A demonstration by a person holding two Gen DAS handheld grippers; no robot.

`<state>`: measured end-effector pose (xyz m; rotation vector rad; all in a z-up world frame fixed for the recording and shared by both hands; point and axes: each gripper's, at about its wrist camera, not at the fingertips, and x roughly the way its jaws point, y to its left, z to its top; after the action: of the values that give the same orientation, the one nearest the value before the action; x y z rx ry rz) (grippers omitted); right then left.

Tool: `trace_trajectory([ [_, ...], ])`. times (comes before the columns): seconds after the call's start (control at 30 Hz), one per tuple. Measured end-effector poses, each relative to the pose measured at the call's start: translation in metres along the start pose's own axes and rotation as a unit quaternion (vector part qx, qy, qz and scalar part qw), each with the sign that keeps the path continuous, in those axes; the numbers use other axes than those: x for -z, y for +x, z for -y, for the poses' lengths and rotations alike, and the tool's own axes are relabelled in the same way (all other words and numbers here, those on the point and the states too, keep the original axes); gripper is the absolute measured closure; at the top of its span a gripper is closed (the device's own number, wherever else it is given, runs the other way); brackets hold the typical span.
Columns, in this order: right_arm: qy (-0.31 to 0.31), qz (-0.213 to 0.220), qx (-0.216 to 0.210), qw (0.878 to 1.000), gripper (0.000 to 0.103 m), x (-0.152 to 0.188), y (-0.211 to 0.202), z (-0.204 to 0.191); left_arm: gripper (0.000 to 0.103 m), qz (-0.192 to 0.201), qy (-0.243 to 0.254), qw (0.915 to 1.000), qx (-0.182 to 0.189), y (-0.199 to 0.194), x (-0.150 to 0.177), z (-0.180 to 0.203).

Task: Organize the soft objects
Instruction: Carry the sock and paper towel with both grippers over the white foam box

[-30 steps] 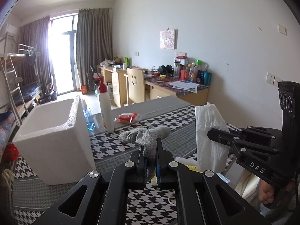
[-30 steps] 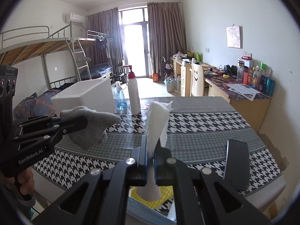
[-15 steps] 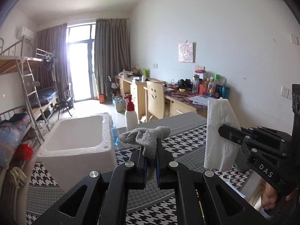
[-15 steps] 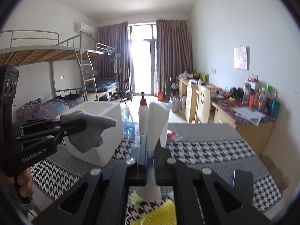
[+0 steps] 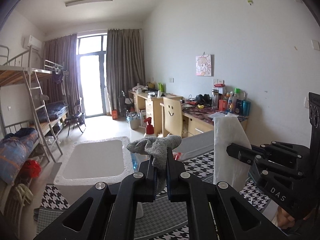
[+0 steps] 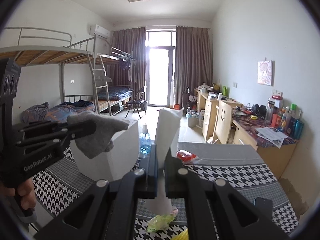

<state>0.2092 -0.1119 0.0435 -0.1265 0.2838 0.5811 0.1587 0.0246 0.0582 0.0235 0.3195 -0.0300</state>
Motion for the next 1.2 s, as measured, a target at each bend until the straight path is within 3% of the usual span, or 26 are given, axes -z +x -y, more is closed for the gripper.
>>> trace_trajectory([
  [0.33,0.013,0.01,-0.016,1.0,0.095,-0.011,0.012,-0.001,0.096,0.004,-0.002,0.9999,-0.015,0.003,-0.004,-0.01],
  [0.5,0.012,0.004,-0.002,1.0,0.095,-0.016,0.022,-0.005,0.096,0.007,-0.003,0.9996,-0.028,0.006,-0.011,-0.018],
  [0.73,0.007,0.045,0.01,0.999,0.095,-0.027,0.022,-0.011,0.096,0.009,-0.005,0.9988,-0.047,0.011,-0.014,-0.03],
  [1.2,-0.013,0.015,-0.015,1.0,0.095,-0.045,0.048,-0.028,0.096,-0.002,-0.013,0.9949,-0.1,0.028,-0.016,-0.054],
])
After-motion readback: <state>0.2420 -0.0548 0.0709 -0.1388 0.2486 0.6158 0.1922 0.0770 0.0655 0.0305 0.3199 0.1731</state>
